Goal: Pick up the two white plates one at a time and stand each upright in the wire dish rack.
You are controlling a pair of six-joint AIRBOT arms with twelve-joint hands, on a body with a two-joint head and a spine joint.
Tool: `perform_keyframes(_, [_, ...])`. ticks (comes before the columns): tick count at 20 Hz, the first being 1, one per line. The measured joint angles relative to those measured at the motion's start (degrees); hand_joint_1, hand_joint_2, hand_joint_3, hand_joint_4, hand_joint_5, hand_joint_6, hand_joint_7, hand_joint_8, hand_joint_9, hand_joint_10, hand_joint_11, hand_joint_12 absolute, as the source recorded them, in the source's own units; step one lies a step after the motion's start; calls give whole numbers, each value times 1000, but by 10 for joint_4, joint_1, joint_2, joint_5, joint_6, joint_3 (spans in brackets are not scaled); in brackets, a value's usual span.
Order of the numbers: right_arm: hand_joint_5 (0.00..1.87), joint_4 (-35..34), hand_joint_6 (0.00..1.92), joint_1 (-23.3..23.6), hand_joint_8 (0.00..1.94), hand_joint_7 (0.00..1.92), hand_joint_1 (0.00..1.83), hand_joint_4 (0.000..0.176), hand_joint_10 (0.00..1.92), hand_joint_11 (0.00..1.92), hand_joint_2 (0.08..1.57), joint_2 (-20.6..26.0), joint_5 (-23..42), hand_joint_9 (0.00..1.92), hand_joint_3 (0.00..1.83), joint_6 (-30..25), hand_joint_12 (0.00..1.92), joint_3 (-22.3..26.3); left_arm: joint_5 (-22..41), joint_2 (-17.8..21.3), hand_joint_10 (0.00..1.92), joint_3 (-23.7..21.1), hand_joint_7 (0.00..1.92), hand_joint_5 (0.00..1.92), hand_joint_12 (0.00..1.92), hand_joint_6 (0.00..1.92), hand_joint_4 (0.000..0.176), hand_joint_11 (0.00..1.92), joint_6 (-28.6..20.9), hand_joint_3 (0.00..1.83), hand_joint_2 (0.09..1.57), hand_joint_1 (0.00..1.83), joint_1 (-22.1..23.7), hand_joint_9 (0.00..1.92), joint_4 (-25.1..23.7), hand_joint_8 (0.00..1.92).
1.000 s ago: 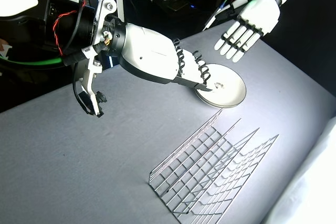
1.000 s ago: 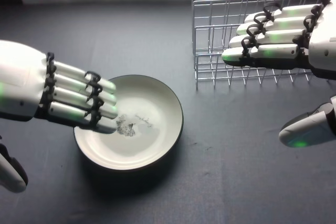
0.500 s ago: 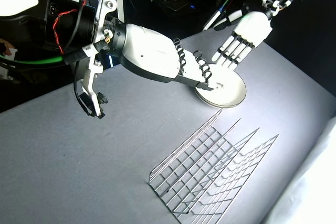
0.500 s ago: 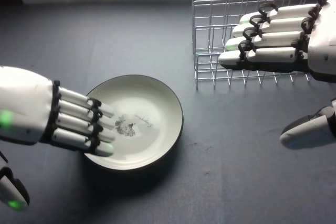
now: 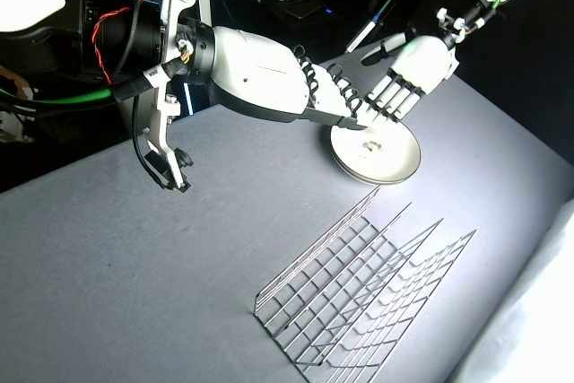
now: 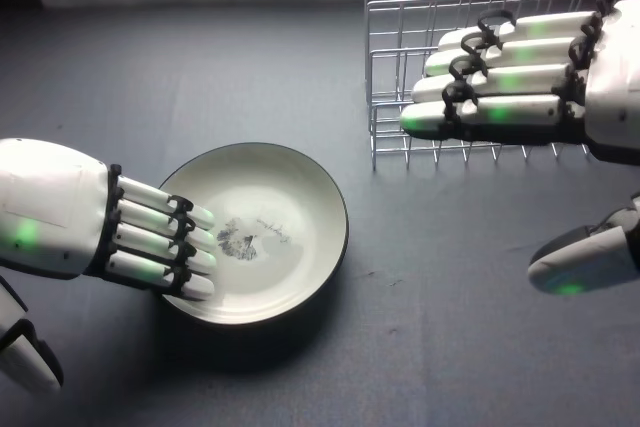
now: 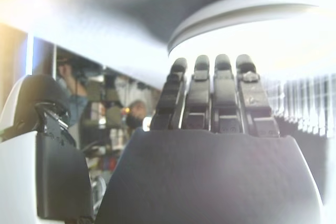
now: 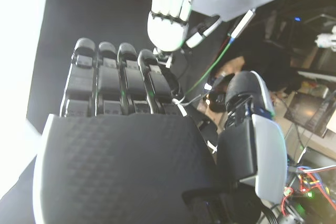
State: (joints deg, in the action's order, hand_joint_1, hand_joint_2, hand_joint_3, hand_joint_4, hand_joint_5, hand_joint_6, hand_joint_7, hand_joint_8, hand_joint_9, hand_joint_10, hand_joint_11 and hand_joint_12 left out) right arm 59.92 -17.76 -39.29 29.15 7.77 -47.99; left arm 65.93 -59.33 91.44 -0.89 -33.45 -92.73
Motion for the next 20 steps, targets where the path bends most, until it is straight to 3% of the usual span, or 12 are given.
perform_keyframes(3, [0, -18, 0, -32, 0, 0, 66, 0, 0, 0, 1024, -23, 33, 0, 0, 39, 0, -26, -5, -9, 0, 14, 0, 0, 0, 0, 0, 0, 2, 0, 1049, 0, -1, 0, 0, 0])
perform_keyframes(5, [0, -116, 0, -72, 0, 0, 75, 0, 0, 0, 1021, -46, 67, 0, 0, 126, 0, -40, -7, -16, 0, 24, 0, 0, 0, 0, 0, 0, 2, 0, 1044, 0, -3, 0, 0, 0])
perform_keyframes(10, [0, -195, 0, -122, 0, 0, 99, 0, 0, 0, 1040, -105, 141, 0, 0, 203, 0, -81, -8, -31, 0, 57, 0, 0, 0, 0, 0, 0, 2, 0, 1032, 0, -3, 0, -5, 0])
perform_keyframes(16, [0, -209, 0, -122, 0, 0, 21, 0, 0, 0, 1065, -129, 149, 0, 7, 208, 0, -99, -3, -40, 0, 72, 0, 0, 0, 0, 0, 0, 15, 0, 1045, 0, -11, 0, -5, 0])
perform_keyframes(20, [0, -208, 0, -122, 0, 0, 122, 0, 0, 0, 1015, -131, 150, 0, 0, 208, 0, -99, -4, -40, 0, 67, 0, 0, 7, 0, 0, 15, 19, 0, 1040, 0, -14, 0, -5, 0])
